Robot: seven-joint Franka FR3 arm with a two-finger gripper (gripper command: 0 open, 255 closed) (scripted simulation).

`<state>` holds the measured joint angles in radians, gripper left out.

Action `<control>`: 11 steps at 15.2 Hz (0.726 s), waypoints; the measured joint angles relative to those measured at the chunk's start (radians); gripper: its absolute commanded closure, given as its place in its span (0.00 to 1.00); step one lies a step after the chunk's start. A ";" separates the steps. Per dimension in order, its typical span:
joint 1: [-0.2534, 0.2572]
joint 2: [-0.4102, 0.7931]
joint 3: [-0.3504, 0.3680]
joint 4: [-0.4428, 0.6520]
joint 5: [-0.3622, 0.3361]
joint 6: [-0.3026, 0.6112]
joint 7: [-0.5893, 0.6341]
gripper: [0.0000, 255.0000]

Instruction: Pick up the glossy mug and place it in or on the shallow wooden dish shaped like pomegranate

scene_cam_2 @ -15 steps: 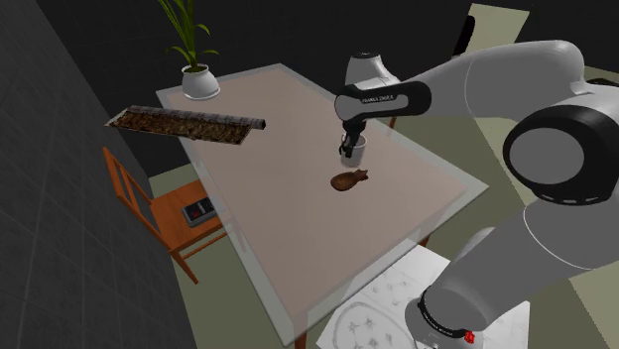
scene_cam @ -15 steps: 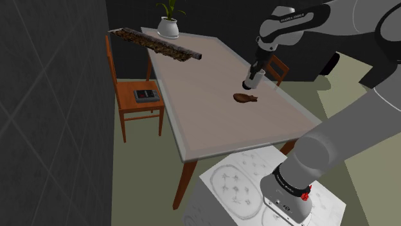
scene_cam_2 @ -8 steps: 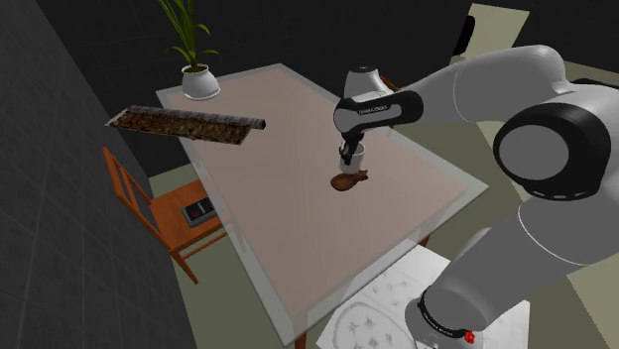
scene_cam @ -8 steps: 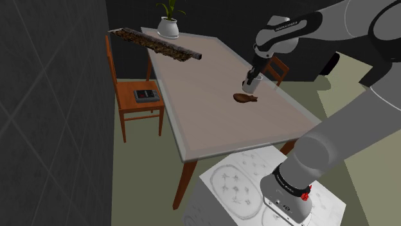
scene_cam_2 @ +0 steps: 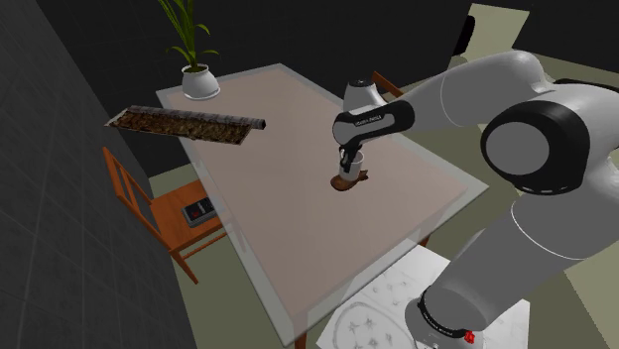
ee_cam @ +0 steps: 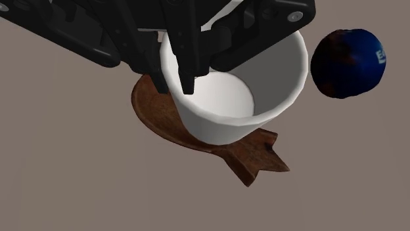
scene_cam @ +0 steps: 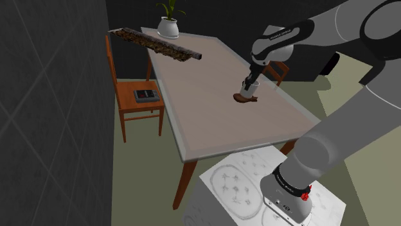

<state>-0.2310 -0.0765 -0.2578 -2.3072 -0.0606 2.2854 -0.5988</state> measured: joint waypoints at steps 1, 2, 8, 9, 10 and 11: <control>0.000 0.001 0.000 -0.002 0.000 0.003 0.000 1.00; 0.000 0.002 0.000 -0.002 0.001 0.005 -0.001 1.00; 0.000 0.003 -0.001 -0.003 0.001 0.006 -0.001 0.00; 0.000 0.003 -0.001 -0.003 0.001 0.006 -0.001 0.00; 0.000 0.003 -0.001 -0.003 0.001 0.006 -0.001 0.00; 0.000 0.003 -0.001 -0.003 0.001 0.006 -0.001 0.00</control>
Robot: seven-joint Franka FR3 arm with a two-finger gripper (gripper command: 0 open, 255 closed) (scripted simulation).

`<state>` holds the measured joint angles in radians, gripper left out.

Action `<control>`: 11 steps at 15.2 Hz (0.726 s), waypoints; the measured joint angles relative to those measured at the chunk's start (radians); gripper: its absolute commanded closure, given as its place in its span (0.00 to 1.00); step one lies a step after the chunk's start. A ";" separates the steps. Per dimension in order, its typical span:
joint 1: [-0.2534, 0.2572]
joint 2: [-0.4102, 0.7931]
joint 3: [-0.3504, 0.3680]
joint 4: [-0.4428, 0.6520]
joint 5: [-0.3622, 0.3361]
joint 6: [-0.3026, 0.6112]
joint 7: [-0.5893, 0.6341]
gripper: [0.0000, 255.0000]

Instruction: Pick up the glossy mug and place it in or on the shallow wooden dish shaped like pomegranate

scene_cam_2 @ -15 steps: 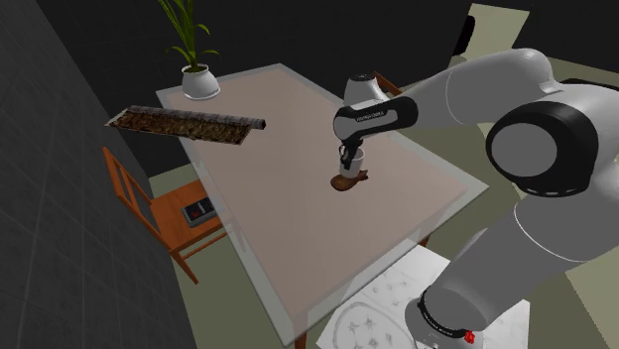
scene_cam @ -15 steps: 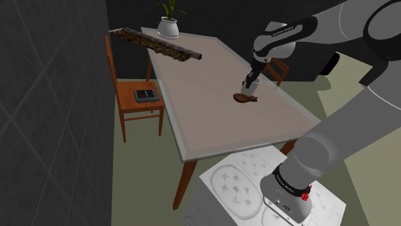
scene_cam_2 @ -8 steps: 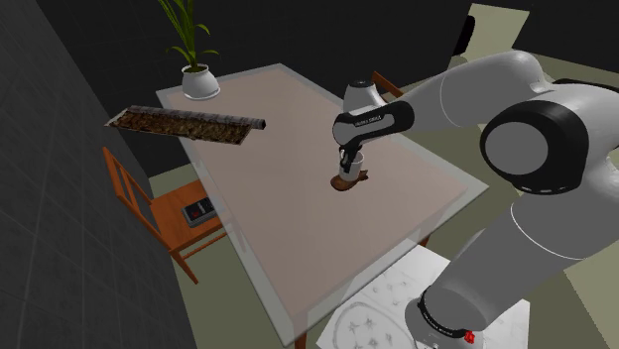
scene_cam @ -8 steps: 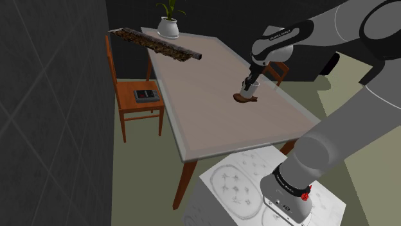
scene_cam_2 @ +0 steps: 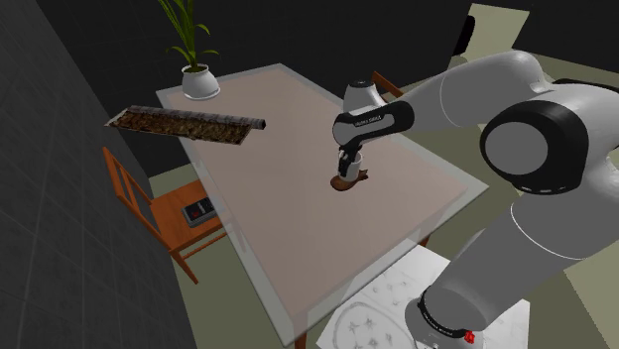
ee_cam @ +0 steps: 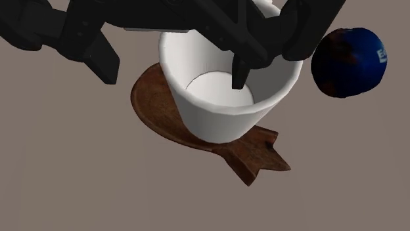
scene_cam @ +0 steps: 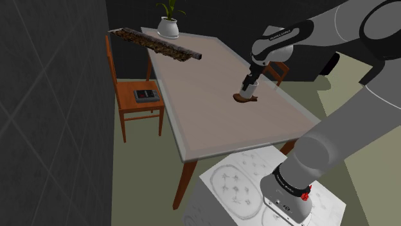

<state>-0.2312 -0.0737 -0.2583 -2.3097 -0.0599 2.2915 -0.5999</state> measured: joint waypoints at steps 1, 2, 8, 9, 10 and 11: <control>0.000 0.000 0.000 0.000 0.000 0.000 0.000 0.00; 0.000 -0.007 0.000 0.008 -0.001 -0.014 0.000 0.00; 0.001 -0.068 0.007 0.058 -0.015 -0.124 0.012 0.00; 0.002 -0.069 0.008 0.060 -0.015 -0.127 0.012 0.00; 0.002 -0.069 0.008 0.060 -0.015 -0.128 0.012 0.00; 0.002 -0.070 0.008 0.061 -0.015 -0.129 0.012 0.00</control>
<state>-0.2297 -0.1434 -0.2506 -2.2492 -0.0750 2.1628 -0.5875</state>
